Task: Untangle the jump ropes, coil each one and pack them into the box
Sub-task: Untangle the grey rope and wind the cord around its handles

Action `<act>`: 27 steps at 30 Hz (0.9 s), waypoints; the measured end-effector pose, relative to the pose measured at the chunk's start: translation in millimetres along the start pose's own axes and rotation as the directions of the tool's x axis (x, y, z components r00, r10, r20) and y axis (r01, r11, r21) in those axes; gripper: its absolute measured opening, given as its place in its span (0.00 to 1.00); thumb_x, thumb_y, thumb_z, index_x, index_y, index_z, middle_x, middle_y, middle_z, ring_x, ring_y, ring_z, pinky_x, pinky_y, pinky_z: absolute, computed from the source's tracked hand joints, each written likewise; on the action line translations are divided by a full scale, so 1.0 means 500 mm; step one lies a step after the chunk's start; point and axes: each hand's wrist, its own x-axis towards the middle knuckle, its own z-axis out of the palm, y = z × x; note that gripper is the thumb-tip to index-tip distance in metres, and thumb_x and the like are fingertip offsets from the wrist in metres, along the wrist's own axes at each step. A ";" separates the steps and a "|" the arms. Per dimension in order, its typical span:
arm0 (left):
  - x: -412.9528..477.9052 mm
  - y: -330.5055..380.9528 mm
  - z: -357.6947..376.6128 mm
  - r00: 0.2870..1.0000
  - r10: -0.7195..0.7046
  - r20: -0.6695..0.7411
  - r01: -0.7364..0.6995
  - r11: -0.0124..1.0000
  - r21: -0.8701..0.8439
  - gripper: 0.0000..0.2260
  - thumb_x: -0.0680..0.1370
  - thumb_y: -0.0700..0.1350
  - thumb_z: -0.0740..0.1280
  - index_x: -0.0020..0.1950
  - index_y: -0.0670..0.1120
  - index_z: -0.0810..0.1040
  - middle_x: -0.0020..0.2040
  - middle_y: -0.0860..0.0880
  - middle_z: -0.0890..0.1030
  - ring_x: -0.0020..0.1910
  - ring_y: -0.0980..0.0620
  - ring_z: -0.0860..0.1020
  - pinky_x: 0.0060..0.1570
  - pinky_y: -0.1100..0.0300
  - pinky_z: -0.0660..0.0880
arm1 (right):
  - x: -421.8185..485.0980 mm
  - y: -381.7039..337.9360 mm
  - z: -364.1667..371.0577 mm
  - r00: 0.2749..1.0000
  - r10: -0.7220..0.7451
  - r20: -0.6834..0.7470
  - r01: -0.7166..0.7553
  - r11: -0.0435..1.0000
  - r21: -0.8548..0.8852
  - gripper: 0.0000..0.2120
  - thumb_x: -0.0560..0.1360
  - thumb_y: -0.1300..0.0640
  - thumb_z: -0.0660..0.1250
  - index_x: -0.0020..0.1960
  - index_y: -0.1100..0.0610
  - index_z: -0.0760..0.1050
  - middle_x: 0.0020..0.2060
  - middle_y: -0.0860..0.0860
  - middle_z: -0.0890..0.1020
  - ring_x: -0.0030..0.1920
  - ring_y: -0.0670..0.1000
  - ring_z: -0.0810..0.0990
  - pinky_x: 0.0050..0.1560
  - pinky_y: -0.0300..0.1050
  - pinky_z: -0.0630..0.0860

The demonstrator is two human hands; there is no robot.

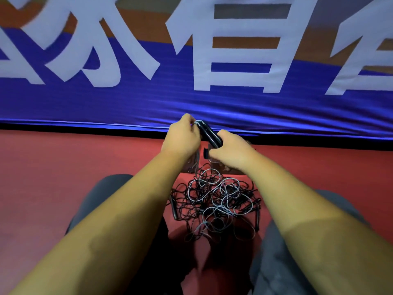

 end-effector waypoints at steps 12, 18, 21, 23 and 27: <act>0.067 0.031 0.003 0.978 -0.138 0.155 0.199 0.837 -0.509 0.08 0.83 0.44 0.63 0.51 0.39 0.74 0.42 0.41 0.85 0.42 0.45 0.86 0.50 0.45 0.85 | 0.071 0.012 -0.017 0.985 -0.042 -0.166 0.045 0.999 0.010 0.06 0.78 0.54 0.62 0.53 0.49 0.76 0.42 0.49 0.82 0.42 0.56 0.80 0.40 0.47 0.73; 0.094 0.021 -0.038 0.904 0.063 0.423 0.236 0.751 -0.616 0.05 0.84 0.44 0.67 0.57 0.43 0.78 0.52 0.43 0.86 0.51 0.47 0.86 0.55 0.50 0.83 | 0.096 0.027 -0.038 0.994 -0.002 -0.112 0.030 0.969 0.247 0.07 0.77 0.55 0.64 0.48 0.48 0.80 0.22 0.43 0.74 0.27 0.48 0.72 0.36 0.44 0.69; 0.106 0.014 -0.045 0.920 0.092 0.380 0.176 0.771 -0.612 0.09 0.84 0.47 0.67 0.57 0.43 0.82 0.55 0.43 0.86 0.54 0.46 0.85 0.59 0.49 0.81 | 0.099 0.033 -0.053 0.992 -0.069 -0.103 0.087 0.979 0.184 0.06 0.76 0.52 0.67 0.50 0.51 0.80 0.27 0.43 0.75 0.27 0.44 0.71 0.36 0.45 0.68; 0.113 0.013 -0.045 0.924 0.104 0.367 0.150 0.786 -0.600 0.10 0.85 0.46 0.66 0.58 0.41 0.83 0.54 0.42 0.87 0.57 0.42 0.85 0.63 0.46 0.80 | 0.103 0.033 -0.055 0.990 -0.088 -0.115 0.106 0.981 0.161 0.09 0.76 0.50 0.68 0.51 0.54 0.79 0.30 0.44 0.75 0.30 0.45 0.73 0.36 0.46 0.68; 0.119 0.024 -0.041 0.920 0.071 0.385 0.204 0.751 -0.628 0.09 0.85 0.48 0.66 0.56 0.43 0.79 0.47 0.44 0.84 0.52 0.44 0.86 0.52 0.52 0.82 | 0.114 0.026 -0.046 0.985 -0.097 -0.144 0.115 0.986 0.124 0.11 0.79 0.50 0.66 0.48 0.59 0.76 0.34 0.49 0.75 0.35 0.51 0.73 0.36 0.49 0.66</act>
